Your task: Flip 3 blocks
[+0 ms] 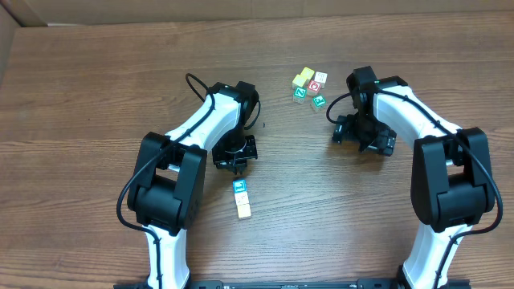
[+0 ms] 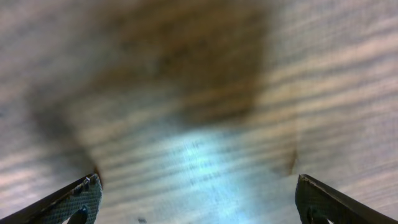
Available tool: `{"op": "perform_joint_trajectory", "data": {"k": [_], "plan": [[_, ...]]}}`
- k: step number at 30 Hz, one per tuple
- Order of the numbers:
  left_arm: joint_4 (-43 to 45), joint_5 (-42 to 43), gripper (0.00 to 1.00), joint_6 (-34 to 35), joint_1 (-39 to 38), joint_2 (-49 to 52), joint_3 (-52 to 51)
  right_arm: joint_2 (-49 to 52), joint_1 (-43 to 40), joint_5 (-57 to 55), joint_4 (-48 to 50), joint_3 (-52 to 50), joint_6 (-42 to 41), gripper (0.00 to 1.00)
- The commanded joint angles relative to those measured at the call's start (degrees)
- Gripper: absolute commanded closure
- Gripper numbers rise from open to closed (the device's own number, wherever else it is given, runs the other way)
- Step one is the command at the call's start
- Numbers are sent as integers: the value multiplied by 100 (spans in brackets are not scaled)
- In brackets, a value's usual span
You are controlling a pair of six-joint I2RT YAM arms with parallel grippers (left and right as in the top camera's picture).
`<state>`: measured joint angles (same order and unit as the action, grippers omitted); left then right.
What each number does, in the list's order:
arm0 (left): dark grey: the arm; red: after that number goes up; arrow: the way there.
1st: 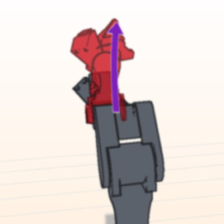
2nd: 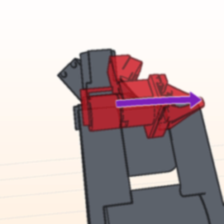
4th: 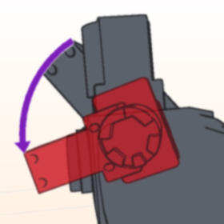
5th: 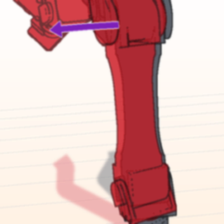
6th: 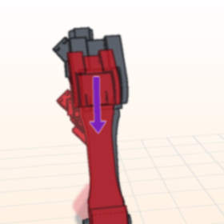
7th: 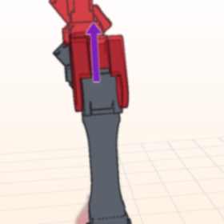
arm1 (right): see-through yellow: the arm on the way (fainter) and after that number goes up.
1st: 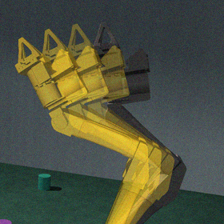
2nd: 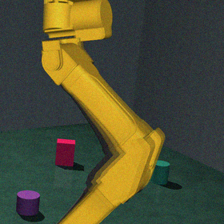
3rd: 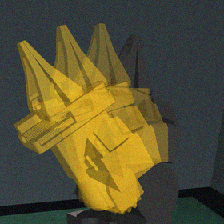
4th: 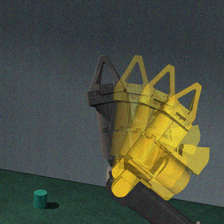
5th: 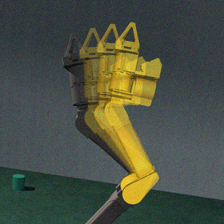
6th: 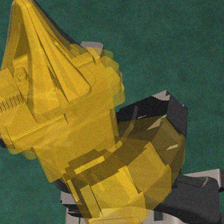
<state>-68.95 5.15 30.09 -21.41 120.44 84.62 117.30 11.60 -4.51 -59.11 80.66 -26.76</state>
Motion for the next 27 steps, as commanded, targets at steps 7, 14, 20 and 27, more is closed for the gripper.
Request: {"op": "perform_joint_trajectory", "data": {"k": [7, 14, 20, 27], "plan": [[-44, 369, 96, -184, -125, 81, -26, -28, -22, -55, 798, -4, 2, 0], [-175, 369, 96, -184, -122, 81, -26, -28, -20, -57, 1333, -4, 2, 0], [-177, 337, 96, -177, -122, 81, -26, -28, -20, -57, 1427, -4, 2, 0], [-197, 149, 96, -42, -144, 81, -26, -28, -20, -57, 1427, -4, 2, 0]]}}
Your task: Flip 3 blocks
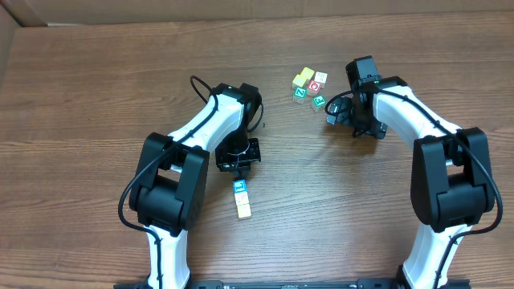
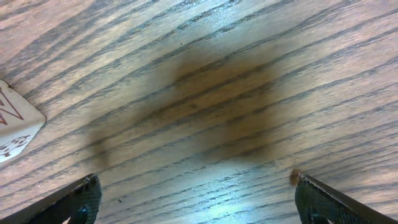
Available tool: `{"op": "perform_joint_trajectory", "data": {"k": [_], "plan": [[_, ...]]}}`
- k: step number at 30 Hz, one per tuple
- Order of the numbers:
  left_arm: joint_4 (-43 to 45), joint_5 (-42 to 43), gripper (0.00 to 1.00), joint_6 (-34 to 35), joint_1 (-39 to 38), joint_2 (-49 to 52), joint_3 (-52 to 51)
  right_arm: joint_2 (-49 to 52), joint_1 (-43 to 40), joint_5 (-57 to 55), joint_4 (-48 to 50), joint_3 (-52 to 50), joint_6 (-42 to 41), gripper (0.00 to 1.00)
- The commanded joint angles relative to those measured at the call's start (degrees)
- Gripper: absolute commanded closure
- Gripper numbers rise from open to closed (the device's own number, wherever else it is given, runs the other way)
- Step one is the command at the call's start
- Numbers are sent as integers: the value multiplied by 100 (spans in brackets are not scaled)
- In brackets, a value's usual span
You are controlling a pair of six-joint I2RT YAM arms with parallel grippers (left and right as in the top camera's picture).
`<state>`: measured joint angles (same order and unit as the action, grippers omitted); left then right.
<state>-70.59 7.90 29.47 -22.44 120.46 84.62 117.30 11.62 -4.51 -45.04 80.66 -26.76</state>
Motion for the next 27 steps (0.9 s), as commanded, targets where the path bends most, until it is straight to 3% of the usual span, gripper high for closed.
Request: {"op": "perform_joint_trajectory", "data": {"k": [1, 27], "plan": [[-44, -120, 96, 39, -55, 79, -26, -28, -22, -57, 20, -4, 2, 0], [-74, 422, 96, 37, -90, 79, -26, -28, -22, -57, 20, -4, 2, 0]]}}
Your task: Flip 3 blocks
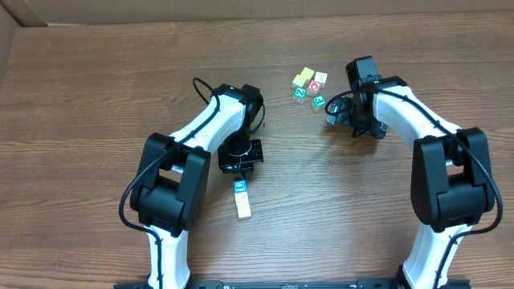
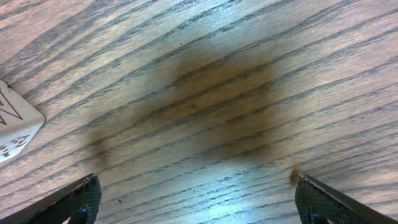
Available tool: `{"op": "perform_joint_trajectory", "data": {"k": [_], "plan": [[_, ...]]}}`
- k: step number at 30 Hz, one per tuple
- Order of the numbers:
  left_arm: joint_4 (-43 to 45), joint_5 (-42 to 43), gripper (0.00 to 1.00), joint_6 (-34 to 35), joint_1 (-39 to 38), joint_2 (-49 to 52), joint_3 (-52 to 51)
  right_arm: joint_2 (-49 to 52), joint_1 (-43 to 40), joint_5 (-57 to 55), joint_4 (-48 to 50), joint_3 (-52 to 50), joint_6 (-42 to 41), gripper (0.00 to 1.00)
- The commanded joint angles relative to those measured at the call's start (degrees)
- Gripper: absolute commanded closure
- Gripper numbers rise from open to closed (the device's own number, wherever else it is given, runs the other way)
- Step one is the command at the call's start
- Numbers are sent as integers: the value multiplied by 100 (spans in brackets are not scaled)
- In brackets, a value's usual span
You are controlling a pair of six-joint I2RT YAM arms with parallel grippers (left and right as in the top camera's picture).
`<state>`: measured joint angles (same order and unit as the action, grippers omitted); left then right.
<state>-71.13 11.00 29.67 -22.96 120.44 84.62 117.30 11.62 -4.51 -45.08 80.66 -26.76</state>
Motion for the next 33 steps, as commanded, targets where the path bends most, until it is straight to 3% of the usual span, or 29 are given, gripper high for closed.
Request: {"op": "perform_joint_trajectory", "data": {"k": [1, 15, 24, 33], "plan": [[-15, 109, 96, 17, -37, 81, -26, -28, -22, -57, 24, -4, 2, 0], [247, -83, 96, 42, 94, 76, 120, -28, -22, -57, 24, -4, 2, 0], [-619, -476, 96, 188, 848, -308, 1296, -28, -22, -57, 24, -4, 2, 0], [-1386, -1165, 96, 2, 1947, -1591, 1364, -28, -22, 109, 260, -4, -2, 0]]}}
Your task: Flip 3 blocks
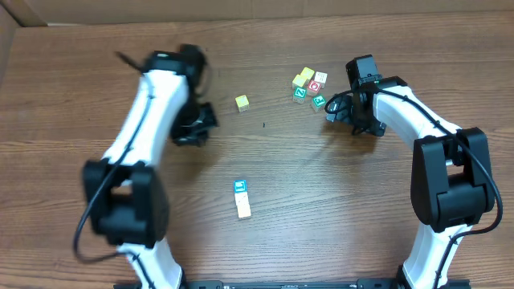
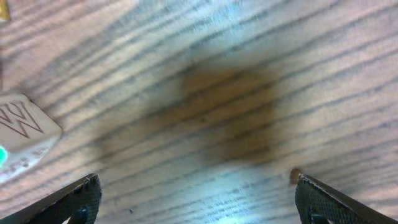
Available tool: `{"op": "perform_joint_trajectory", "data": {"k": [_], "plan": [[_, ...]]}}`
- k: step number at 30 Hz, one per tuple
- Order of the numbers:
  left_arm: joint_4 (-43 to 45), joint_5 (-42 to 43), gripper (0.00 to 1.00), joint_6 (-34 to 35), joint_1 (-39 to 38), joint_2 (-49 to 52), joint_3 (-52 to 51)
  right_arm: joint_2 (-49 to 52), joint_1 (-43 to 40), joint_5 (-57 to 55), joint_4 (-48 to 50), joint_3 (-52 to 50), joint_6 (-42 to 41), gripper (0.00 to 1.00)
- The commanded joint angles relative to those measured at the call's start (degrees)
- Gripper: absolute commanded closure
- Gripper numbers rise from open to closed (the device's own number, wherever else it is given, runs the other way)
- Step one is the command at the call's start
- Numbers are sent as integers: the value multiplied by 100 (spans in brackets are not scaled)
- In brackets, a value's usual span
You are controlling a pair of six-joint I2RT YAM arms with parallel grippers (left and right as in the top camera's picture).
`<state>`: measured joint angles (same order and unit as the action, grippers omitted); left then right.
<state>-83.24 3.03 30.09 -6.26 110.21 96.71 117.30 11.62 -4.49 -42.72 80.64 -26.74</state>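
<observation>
A cluster of small letter blocks [image 1: 309, 86] lies at the back right, and its green block [image 1: 319, 101] is the one closest to my right gripper [image 1: 336, 115]. That gripper [image 2: 199, 208] is open wide over bare wood. A pale block with a red letter [image 2: 25, 134] lies off its left finger [image 2: 84, 199]. A lone yellow block [image 1: 242, 102] sits at the back middle. A blue block [image 1: 238, 186] and a tan block [image 1: 243, 209] lie together at the centre front. My left gripper [image 1: 193, 124] is blurred at the back left, away from all the blocks.
The wooden table [image 1: 80, 201] has cardboard along its far edge [image 1: 265, 8]. The left arm [image 1: 152, 88] reaches over the back left, and the right arm [image 1: 418, 112] curves along the right side.
The left arm has moved from just above the blue block to the back left. A yellow block now shows where that arm had covered the table. The right gripper has shifted slightly toward the lettered block.
At first the left gripper was low over the table centre and the right gripper was to the right of the cluster. The right gripper then moved up beside the green block and stayed open. The left gripper edged toward the blue block and is now at the back left.
</observation>
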Motion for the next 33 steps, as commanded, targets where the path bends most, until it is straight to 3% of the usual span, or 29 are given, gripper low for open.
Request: {"op": "perform_joint_trajectory", "data": {"k": [1, 5, 8, 9, 11, 12, 18, 24, 33], "plan": [[-256, -372, 96, -98, 372, -671, 155, -28, -22, 332, 20, -2, -4, 0], [-424, -369, 96, -249, 616, -994, 146, -28, -22, 1845, -424, -2, 2, 0], [-439, -369, 96, -284, 667, -1110, 111, -28, -24, 2114, -831, 0, 31, 1], [-459, -369, 96, -310, 667, -1113, 87, -28, -24, 2216, -1003, 0, 26, 21], [-433, -369, 96, -330, 645, -1113, -92, -28, -13, 2398, -1305, -2, 28, 87], [-391, -369, 96, -332, 629, -1113, -216, -28, 35, 2415, -1438, -2, 28, 96], [407, -114, 96, -603, 470, -1110, -1626, -28, 498, 2411, -2052, -2, 772, 96], [1290, 1552, 96, -1714, 435, -1110, -2968, -28, 752, 2400, -2369, -2, 942, 96], [2363, 1899, 96, -1786, 431, -1110, -4332, -28, 645, 1823, -2214, -2, 1025, 96]]}}
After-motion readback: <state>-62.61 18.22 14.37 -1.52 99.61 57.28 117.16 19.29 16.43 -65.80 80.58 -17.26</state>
